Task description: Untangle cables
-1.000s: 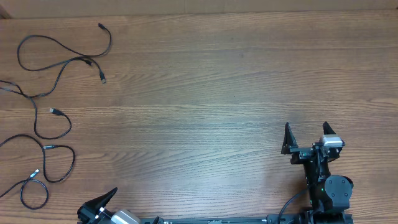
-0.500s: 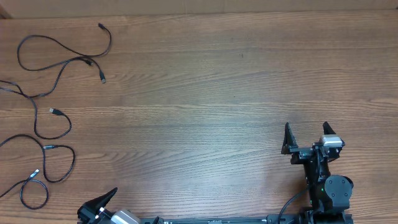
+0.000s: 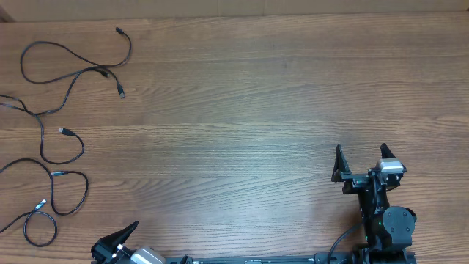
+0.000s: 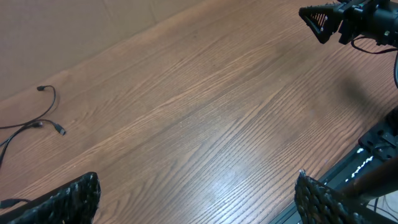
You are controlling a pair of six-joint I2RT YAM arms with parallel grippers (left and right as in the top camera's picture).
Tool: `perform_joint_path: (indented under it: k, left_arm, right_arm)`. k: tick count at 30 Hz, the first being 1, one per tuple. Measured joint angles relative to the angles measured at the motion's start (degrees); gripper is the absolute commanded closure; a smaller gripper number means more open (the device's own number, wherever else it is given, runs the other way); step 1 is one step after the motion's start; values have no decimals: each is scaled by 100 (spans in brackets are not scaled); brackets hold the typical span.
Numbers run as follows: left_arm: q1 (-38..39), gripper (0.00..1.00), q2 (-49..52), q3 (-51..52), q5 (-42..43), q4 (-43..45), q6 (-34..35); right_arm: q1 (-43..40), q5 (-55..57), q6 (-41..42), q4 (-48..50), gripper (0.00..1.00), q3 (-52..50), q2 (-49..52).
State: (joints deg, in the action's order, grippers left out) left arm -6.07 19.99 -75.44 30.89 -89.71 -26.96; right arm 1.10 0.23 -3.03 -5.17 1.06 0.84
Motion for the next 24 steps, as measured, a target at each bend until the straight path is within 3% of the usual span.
perform_joint_path:
  k: [24]
  left_arm:
    - [0, 0, 0, 0, 0, -437, 0]
  right_arm:
    - [2, 0, -2, 2, 0, 0, 0]
